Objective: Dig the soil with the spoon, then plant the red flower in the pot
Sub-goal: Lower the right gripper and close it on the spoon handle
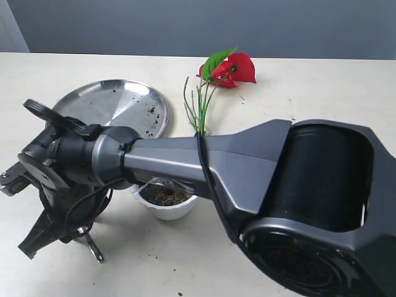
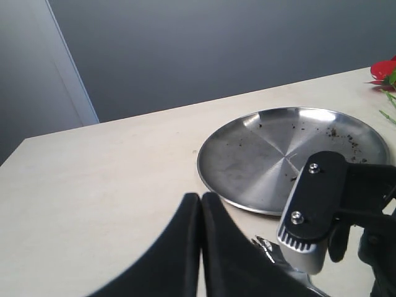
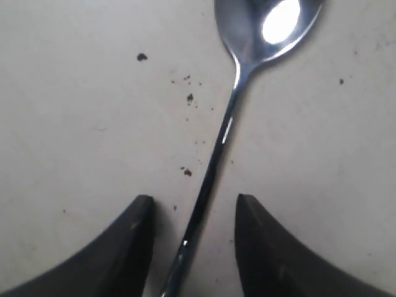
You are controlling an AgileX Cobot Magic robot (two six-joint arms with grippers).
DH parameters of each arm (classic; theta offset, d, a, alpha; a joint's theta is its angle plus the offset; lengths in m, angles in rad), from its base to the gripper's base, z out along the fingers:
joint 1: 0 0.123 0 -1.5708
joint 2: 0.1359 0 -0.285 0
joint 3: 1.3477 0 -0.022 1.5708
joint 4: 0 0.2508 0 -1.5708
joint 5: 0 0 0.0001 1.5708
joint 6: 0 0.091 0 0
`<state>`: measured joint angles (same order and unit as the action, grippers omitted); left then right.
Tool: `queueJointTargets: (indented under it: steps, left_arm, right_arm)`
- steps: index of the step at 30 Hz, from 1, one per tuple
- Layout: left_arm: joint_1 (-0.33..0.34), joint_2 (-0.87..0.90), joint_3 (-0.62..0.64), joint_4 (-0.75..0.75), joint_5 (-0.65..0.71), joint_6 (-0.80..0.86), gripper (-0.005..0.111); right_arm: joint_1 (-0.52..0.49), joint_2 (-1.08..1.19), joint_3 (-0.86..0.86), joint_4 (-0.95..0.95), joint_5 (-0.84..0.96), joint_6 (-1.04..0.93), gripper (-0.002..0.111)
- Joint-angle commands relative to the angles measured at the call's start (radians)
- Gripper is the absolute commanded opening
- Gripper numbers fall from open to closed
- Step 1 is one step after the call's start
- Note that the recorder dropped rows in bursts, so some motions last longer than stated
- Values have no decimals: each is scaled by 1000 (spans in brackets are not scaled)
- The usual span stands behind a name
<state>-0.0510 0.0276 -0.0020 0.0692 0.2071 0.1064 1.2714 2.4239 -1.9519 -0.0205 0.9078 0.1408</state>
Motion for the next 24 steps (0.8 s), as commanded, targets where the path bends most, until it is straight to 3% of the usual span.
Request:
queueJointTargets:
  steps: [1,6,24]
  left_arm:
    - [-2,-4,2,1,-6,-5,0]
    - [-2,-4,2,1,-6,-5,0]
    - [-2,-4,2,1,-4,-5,0]
  right_arm:
    - [-3,6,1,7,0,-1,26]
    - [-3,6,1,5,2,-1,-1]
    - [-3,-88,1,-123,73,-10,-1]
